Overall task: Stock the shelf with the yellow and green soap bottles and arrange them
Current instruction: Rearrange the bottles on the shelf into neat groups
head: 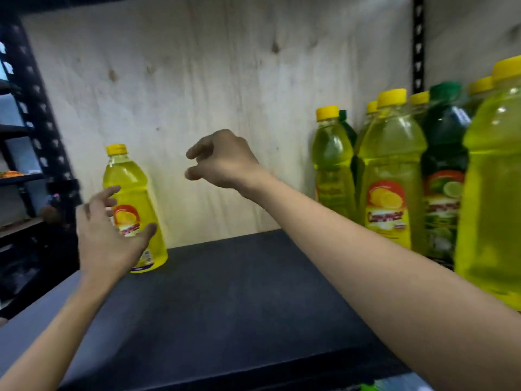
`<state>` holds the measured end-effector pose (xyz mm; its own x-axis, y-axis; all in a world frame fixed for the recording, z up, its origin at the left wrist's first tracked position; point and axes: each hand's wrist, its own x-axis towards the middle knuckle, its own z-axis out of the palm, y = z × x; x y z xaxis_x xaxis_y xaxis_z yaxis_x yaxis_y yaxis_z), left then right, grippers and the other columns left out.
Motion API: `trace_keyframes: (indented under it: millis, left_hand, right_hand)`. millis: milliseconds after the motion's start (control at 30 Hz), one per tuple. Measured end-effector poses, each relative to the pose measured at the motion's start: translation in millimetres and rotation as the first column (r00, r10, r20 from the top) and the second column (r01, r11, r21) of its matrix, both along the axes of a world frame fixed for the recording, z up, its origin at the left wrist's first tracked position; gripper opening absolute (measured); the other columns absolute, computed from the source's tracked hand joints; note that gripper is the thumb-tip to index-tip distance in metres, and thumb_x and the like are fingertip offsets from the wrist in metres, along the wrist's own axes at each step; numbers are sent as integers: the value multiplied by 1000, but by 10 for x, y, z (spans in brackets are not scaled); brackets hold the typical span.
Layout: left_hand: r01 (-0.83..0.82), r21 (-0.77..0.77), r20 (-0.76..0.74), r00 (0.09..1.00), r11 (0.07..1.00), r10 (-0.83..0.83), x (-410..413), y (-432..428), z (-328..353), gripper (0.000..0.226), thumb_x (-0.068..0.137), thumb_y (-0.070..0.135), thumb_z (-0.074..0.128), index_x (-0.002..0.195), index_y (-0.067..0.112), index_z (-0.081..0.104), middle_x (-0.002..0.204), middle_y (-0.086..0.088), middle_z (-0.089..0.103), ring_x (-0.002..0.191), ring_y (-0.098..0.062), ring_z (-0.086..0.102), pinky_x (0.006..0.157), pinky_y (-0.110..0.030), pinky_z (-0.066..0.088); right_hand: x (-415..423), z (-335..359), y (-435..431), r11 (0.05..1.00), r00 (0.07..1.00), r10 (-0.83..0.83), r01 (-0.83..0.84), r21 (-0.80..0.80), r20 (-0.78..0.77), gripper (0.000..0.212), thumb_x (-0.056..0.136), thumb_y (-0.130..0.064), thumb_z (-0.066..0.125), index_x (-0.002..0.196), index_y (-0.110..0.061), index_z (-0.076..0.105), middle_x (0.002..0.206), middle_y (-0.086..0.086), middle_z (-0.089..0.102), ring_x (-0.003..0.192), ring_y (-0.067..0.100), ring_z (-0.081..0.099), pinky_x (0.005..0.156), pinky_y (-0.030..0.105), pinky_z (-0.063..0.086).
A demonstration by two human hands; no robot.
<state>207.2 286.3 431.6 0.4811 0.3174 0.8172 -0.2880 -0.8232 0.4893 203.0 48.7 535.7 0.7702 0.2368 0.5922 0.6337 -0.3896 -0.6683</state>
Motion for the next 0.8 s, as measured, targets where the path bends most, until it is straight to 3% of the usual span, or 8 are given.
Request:
trace_keyframes:
  millis: [33, 100, 167, 267, 400, 500, 667, 800]
  left_hand:
    - [72, 36, 34, 997, 997, -73, -68, -251, 21, 73, 68, 15, 89, 127, 36, 53, 122, -9, 52, 99, -18, 58, 84, -10, 50]
    - [321, 10, -12, 947, 947, -321, -154, -782, 45, 49, 76, 10, 82, 108, 41, 61, 107, -2, 61, 85, -8, 63, 66, -5, 49]
    - [539, -140, -88, 829, 830, -553, -175, -1316, 37, 42, 79, 3, 79, 100, 37, 65, 99, 1, 65, 78, -3, 66, 65, -10, 52]
    - [636, -326, -146, 697, 699, -702, -129, -1993, -11, 42, 77, -1, 79, 108, 24, 65, 102, -2, 64, 87, -16, 66, 75, -22, 55]
    - [625, -351, -97, 717, 697, -691, -176, -2580, -109, 39, 70, 21, 88, 98, 29, 62, 84, 5, 55, 64, -3, 54, 58, -12, 47]
    - [642, -294, -87, 720, 708, -689, -299, -2896, -249, 54, 57, 46, 88, 101, 38, 58, 86, 12, 58, 71, -2, 58, 65, -15, 51]
    - [597, -125, -211, 764, 792, -609, -433, -3283, -459, 92, 53, 63, 83, 134, 43, 43, 120, 18, 54, 107, -3, 59, 88, -28, 56]
    - [562, -106, -217, 792, 820, -571, -506, -3415, -486, 99, 57, 60, 84, 141, 37, 38, 131, 11, 47, 120, -13, 54, 102, -40, 50]
  right_hand:
    - [-134, 40, -189, 999, 999, -34, 34, 0, 36, 33, 74, -18, 82, 107, -18, 76, 89, -6, 68, 92, 11, 67, 77, 18, 52]
    - [-378, 97, -560, 990, 981, -137, 140, -10, 140, 29, 73, -20, 80, 102, -24, 77, 86, -10, 69, 88, 7, 67, 75, 16, 51]
    - [-550, 121, -916, 967, 937, -250, 254, 13, 243, 26, 72, -20, 78, 98, -26, 78, 87, -8, 72, 86, 7, 67, 76, 17, 51]
    - [-649, 111, -1363, 888, 832, -446, 458, 45, 329, 32, 72, -17, 73, 103, -26, 76, 96, -4, 71, 89, 13, 66, 81, 25, 50]
    - [-603, 88, -1728, 723, 653, -614, 690, -16, 443, 40, 77, -8, 66, 112, -27, 70, 114, 3, 59, 106, 25, 55, 76, 28, 39]
    - [-559, 66, -1878, 607, 561, -689, 793, -58, 460, 47, 79, -13, 66, 124, -25, 59, 123, 8, 50, 113, 33, 46, 92, 39, 42]
    - [-546, 33, -1974, 718, 723, -663, 687, -112, 193, 76, 75, -10, 71, 142, -19, 36, 121, 18, 56, 111, 42, 54, 85, 41, 49]
    - [-561, 20, -2022, 732, 742, -658, 671, -122, 132, 89, 71, -9, 78, 146, -15, 32, 118, 18, 62, 109, 43, 59, 85, 43, 52]
